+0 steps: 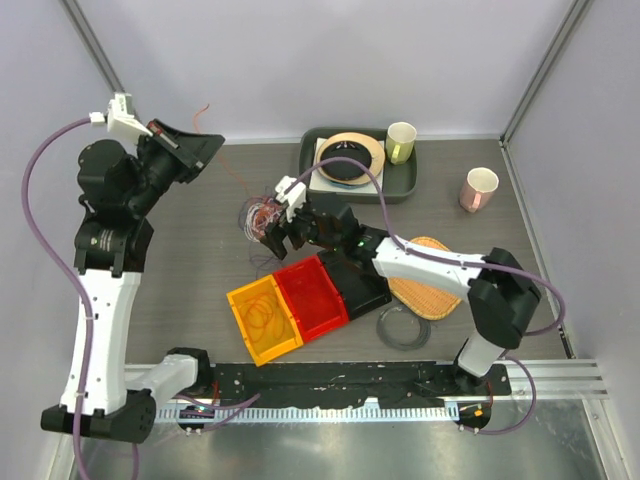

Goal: Untangle the cables

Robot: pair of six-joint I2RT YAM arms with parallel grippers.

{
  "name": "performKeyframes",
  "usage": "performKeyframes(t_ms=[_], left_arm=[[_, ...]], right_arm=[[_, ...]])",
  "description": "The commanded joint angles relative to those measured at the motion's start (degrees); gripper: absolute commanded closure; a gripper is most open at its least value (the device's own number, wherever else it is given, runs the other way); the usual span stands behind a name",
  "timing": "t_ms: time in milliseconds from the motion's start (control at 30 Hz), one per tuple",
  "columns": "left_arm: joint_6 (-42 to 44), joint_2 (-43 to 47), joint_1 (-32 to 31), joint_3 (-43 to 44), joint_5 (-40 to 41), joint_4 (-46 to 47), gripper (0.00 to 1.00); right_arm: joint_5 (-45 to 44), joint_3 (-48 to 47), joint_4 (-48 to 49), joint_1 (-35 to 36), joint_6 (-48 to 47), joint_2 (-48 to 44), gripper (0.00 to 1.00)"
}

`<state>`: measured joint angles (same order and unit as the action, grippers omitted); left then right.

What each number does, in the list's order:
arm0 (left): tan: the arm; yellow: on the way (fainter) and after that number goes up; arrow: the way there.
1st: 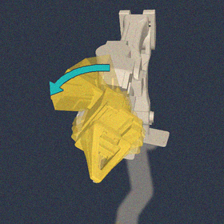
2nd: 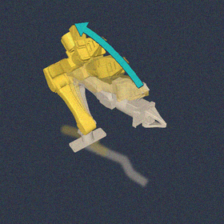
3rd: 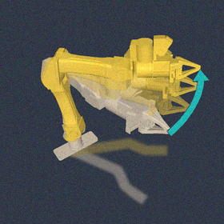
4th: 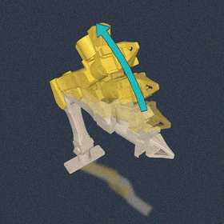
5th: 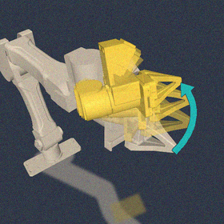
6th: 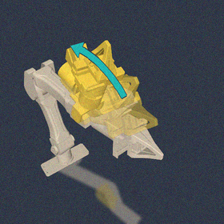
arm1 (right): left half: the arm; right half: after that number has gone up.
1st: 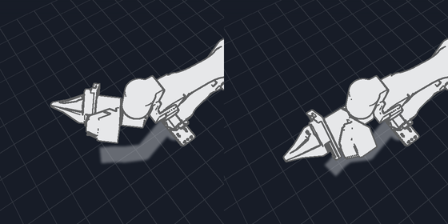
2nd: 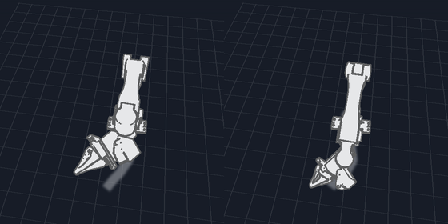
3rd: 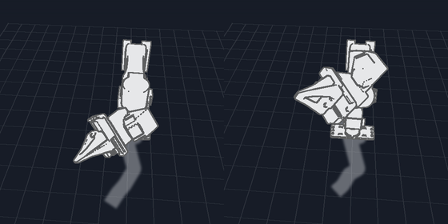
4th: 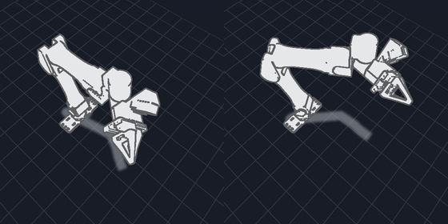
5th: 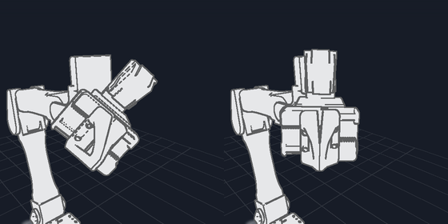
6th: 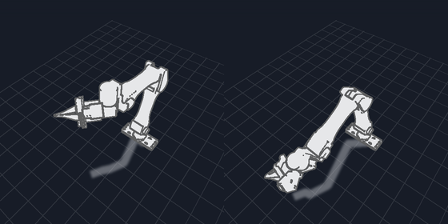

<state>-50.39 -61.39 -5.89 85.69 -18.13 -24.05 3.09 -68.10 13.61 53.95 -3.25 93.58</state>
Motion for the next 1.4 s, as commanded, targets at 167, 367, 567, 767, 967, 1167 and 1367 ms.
performKeyframes(t_ms=[167,367,567,767,967,1167,1367], left_arm=[[-0.41,5.40,0.09,1.06,2.75,-2.40,1.00],[1.34,6.45,0.09,1.50,3.19,-3.19,1.00],[3.63,7.25,0.09,-1.21,9.51,-5.39,0.80],[10.39,5.05,0.09,-13.23,4.19,-2.67,0.00],[15.05,4.08,0.09,-31.25,-4.54,9.98,0.00],[18.04,1.62,0.09,-38.40,-7.62,16.75,0.00],[19.71,-3.03,0.09,-40.77,-5.43,17.64,0.00]], right_arm=[[7.99,-11.08,9.33,-1.83,-1.06,12.67,0.12],[8.06,-19.17,10.14,-3.59,2.45,21.20,0.36],[10.80,-22.70,6.25,-4.38,9.13,20.34,0.99],[-3.26,-27.17,-3.64,-4.82,11.59,14.45,0.99],[-15.66,-35.26,-16.76,-6.83,16.85,12.07,0.99],[-16.18,-35.79,-17.91,-8.51,18.72,8.38,0.99],[-20.75,-42.20,-20.46,-8.43,15.99,6.09,0.99]])
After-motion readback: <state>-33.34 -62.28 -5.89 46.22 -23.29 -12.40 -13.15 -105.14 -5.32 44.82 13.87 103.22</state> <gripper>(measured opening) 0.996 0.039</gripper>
